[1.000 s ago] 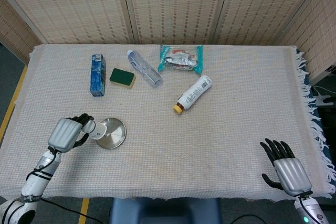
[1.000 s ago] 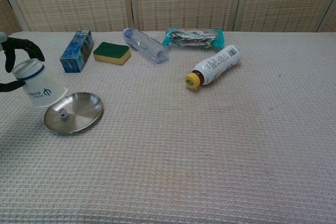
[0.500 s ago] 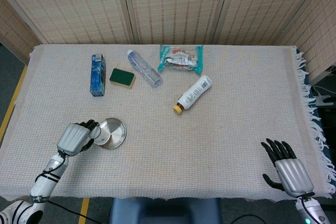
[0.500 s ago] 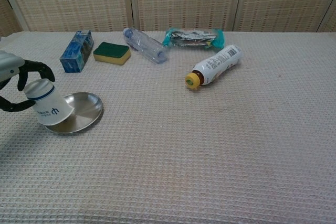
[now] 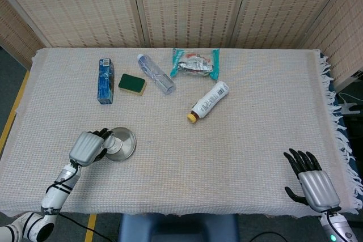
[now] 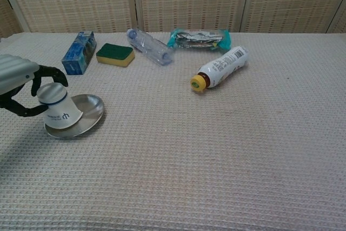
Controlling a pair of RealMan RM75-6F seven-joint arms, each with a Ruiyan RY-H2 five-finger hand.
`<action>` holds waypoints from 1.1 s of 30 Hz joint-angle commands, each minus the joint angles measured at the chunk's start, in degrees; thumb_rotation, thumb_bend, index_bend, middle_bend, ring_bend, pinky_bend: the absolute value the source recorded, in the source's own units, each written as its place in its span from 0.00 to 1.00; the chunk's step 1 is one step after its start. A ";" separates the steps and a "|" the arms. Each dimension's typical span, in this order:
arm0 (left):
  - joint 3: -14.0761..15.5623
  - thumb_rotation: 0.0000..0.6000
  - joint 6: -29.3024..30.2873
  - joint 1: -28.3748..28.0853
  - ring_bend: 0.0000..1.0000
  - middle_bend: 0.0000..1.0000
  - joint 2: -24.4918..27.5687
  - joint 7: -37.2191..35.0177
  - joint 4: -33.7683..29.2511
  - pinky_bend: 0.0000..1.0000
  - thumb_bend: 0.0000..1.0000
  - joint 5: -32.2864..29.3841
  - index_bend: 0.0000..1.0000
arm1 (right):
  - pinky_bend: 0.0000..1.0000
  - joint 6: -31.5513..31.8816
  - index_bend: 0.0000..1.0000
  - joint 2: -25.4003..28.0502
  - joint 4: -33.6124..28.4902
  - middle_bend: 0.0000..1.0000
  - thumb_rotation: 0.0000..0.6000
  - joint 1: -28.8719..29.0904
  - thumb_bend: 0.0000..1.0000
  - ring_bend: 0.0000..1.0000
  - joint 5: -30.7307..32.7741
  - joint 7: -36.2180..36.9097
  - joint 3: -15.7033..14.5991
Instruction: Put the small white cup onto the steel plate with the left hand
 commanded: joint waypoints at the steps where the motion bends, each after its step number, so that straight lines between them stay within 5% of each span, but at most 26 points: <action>1: -0.38 1.00 0.04 -0.27 0.51 0.62 -0.27 -0.41 -0.08 0.68 0.44 0.03 0.50 | 0.00 -0.06 0.00 0.01 0.01 0.00 0.88 0.04 0.20 0.00 0.09 0.01 0.06; 23: -2.09 1.00 -1.31 -2.12 0.51 0.63 -5.08 -5.05 1.50 0.69 0.44 -0.68 0.51 | 0.00 -0.26 0.00 -0.14 0.12 0.00 0.88 0.07 0.20 0.00 0.42 -0.21 0.17; 33: -1.85 1.00 -2.39 -1.81 0.52 0.65 -3.75 0.63 3.19 0.70 0.44 -3.11 0.52 | 0.00 0.14 0.00 0.12 0.00 0.00 0.88 -0.09 0.20 0.00 0.37 0.02 0.25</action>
